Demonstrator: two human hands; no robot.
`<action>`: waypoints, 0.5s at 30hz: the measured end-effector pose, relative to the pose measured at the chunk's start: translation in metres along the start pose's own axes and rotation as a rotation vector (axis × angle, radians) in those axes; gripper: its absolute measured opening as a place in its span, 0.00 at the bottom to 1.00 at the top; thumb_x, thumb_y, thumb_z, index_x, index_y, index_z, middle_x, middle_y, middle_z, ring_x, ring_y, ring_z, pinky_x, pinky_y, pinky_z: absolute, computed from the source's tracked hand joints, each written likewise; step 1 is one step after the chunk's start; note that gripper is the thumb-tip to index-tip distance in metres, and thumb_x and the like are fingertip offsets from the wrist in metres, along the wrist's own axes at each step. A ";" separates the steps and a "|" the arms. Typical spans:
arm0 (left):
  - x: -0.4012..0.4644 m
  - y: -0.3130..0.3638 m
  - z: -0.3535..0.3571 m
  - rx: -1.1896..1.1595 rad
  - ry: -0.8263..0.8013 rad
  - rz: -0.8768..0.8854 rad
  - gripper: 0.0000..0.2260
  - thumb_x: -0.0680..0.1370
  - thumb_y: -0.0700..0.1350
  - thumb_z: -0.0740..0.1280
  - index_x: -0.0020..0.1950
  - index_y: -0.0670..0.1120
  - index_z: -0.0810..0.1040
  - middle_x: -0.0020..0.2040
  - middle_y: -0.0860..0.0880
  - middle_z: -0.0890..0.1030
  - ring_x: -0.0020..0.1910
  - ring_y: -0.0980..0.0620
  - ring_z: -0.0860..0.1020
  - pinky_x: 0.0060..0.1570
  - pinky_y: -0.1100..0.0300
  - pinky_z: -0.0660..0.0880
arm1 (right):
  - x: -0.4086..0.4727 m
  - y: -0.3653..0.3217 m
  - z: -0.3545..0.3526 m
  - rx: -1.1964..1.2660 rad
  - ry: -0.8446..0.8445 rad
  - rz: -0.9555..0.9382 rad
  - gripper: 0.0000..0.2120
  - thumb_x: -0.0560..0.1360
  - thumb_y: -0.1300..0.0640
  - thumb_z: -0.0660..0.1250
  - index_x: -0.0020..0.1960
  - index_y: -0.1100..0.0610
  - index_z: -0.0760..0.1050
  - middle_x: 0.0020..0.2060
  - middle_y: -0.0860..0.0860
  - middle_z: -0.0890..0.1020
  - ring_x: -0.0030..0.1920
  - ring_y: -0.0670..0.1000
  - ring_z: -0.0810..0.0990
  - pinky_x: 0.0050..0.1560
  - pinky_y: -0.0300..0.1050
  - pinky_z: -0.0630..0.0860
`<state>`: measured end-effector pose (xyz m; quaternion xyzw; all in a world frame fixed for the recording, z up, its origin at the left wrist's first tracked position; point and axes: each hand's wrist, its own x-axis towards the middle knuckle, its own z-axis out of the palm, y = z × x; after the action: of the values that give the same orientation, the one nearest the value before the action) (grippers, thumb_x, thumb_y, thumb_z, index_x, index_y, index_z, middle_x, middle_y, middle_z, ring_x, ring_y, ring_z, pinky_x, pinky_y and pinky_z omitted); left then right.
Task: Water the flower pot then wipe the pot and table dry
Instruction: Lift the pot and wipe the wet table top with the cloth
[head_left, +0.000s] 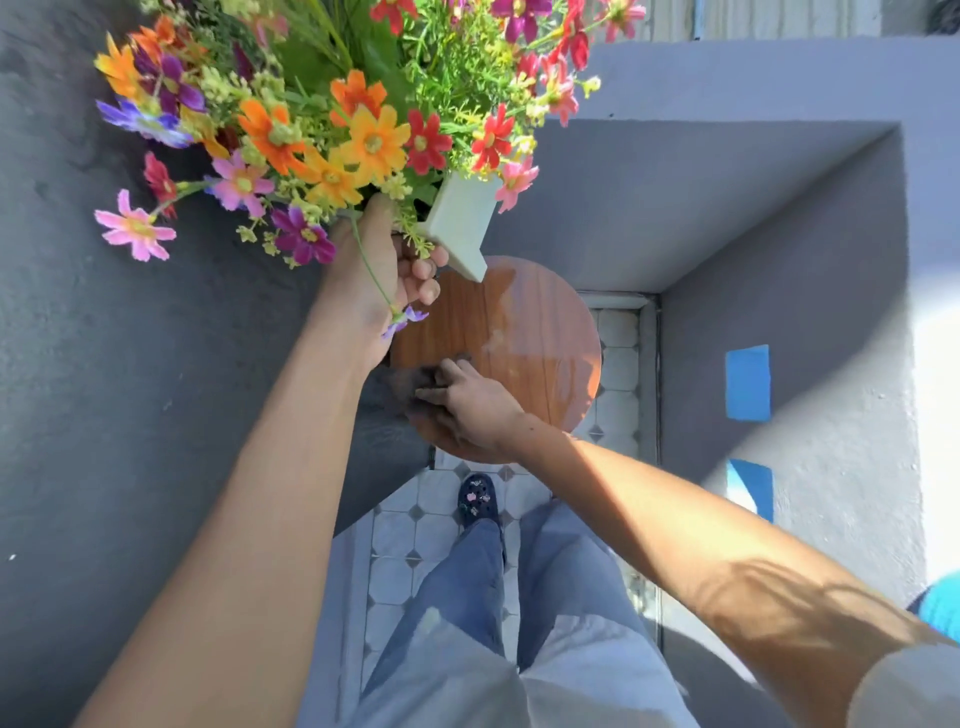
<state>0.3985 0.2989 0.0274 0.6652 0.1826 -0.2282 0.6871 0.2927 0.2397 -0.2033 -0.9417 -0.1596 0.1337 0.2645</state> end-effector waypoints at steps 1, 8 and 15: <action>-0.001 -0.003 -0.001 0.001 0.000 -0.004 0.16 0.82 0.42 0.52 0.47 0.38 0.77 0.25 0.46 0.77 0.22 0.55 0.68 0.20 0.64 0.65 | -0.006 0.018 -0.007 -0.009 0.041 0.087 0.20 0.77 0.55 0.65 0.69 0.48 0.72 0.59 0.55 0.70 0.59 0.57 0.70 0.53 0.52 0.78; -0.020 -0.037 -0.005 0.008 -0.033 -0.051 0.17 0.82 0.41 0.49 0.43 0.42 0.77 0.30 0.43 0.73 0.22 0.56 0.67 0.20 0.65 0.64 | -0.045 0.099 -0.066 0.277 0.525 0.837 0.14 0.77 0.53 0.64 0.60 0.57 0.71 0.42 0.46 0.73 0.47 0.41 0.79 0.45 0.32 0.77; -0.041 -0.082 -0.011 0.011 -0.047 -0.130 0.18 0.83 0.40 0.48 0.41 0.43 0.73 0.32 0.44 0.71 0.20 0.58 0.66 0.21 0.65 0.63 | -0.107 0.007 0.039 0.078 0.245 0.381 0.23 0.69 0.61 0.73 0.64 0.52 0.78 0.53 0.57 0.73 0.52 0.58 0.72 0.48 0.51 0.77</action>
<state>0.3190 0.3118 -0.0184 0.6501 0.2081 -0.2888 0.6713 0.1836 0.2117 -0.2217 -0.9530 0.0599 0.0722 0.2881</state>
